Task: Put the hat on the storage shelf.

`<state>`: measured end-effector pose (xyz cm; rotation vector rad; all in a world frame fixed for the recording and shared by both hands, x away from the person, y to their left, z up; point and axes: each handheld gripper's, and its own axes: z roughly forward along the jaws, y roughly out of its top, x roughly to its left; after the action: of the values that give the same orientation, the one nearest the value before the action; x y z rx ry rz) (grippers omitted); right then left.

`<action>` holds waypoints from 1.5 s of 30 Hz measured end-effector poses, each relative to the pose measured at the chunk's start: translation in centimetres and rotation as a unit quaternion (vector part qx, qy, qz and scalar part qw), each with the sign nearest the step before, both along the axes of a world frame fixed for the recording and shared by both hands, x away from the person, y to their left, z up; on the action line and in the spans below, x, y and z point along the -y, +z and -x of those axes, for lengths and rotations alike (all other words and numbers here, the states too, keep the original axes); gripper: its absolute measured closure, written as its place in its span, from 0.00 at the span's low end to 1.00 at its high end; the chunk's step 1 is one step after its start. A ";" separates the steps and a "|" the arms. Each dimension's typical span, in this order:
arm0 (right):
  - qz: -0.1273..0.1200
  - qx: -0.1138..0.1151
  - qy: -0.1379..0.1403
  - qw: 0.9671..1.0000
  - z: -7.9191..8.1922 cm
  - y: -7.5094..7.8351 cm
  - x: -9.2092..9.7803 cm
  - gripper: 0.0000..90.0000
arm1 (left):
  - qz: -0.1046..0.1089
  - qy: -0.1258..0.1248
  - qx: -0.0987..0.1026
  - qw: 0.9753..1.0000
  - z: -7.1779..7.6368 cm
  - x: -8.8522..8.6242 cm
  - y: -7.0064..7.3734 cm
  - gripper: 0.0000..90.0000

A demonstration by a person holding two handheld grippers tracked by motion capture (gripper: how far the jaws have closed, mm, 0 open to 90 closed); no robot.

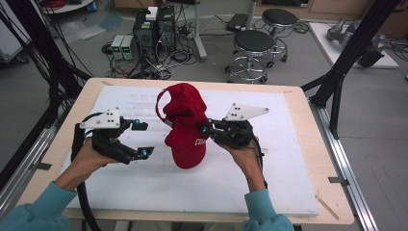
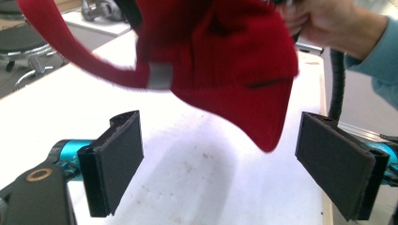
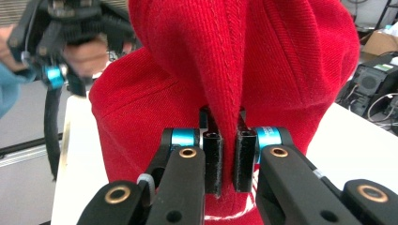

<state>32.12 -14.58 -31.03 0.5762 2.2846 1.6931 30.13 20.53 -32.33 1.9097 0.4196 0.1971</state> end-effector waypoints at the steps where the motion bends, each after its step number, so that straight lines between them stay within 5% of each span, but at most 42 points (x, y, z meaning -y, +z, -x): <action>1: -0.002 0.004 -0.004 1.000 0.1 0.2 -0.1 0.95 | 0.000 0.011 0.001 1.000 0.4 0.2 -0.6 0.17; 13: -0.010 0.009 -0.028 1.000 -0.1 0.6 -0.8 0.95 | 0.011 0.039 -0.011 0.999 1.5 2.1 -3.0 0.24; 27: -0.017 0.016 -0.052 0.998 -0.2 0.6 -1.9 0.95 | 0.005 0.067 -0.037 0.997 1.2 4.6 -4.2 0.32; 38: -0.033 0.024 -0.057 0.998 0.0 0.6 -2.5 0.95 | 0.021 0.088 -0.049 0.995 0.9 4.9 -4.8 0.54; 45: -0.039 0.027 -0.052 0.998 0.1 0.5 -2.8 0.95 | 0.025 0.076 -0.059 0.995 0.7 4.7 -4.8 0.83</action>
<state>31.99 -11.77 -30.56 0.6457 2.1208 1.7316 29.39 15.87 -37.17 1.8471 0.6444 0.1724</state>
